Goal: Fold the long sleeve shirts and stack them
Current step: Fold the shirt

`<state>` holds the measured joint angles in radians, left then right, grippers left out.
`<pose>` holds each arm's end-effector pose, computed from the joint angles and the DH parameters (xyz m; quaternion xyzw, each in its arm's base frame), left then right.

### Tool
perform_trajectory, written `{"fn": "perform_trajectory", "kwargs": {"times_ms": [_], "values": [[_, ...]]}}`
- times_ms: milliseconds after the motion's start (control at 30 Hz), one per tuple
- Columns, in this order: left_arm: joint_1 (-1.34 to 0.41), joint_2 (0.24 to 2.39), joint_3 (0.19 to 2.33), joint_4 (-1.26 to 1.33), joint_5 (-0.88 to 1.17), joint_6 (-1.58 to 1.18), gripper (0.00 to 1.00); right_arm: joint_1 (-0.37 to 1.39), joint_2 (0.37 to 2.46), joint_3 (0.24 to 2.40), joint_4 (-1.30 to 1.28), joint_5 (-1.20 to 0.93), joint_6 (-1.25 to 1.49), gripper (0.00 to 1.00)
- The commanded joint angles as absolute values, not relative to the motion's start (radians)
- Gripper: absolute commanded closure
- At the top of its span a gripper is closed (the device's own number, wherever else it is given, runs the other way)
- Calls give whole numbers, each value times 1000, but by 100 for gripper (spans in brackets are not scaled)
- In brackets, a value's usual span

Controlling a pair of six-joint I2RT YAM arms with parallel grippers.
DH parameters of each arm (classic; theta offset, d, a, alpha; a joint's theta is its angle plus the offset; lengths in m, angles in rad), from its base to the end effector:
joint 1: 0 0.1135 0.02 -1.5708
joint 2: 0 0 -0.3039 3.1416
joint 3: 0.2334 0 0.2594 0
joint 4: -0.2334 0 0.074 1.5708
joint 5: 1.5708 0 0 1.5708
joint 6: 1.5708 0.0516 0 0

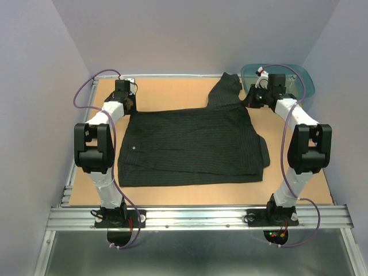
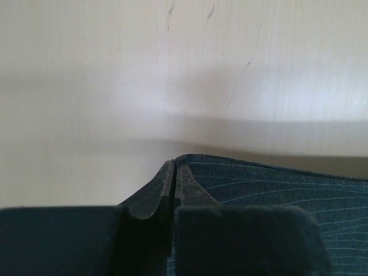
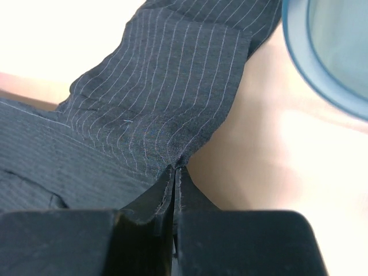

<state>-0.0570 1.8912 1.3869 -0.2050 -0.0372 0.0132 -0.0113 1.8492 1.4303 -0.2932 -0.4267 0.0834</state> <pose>0.4603 -0.0243 0.2507 0.0241 0.9082 0.0077 0.4178 0.4503 0.0163 0.2788 -0.0460 0.8918 0.2071 0.3996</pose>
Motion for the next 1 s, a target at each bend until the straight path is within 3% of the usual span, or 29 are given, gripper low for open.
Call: {"fn": "perform_trajectory", "kwargs": {"times_ms": [0,700,967], "values": [[-44,1809,1322,-161,-112,5,100,-17,1801,1368,-258,-402,95,99],[-106,1560,1048,-32,-244,-5,100,-17,1594,1052,-186,-242,322,99],[-172,1499,947,107,-402,66,93,-17,1533,902,-112,-232,402,99]]}}
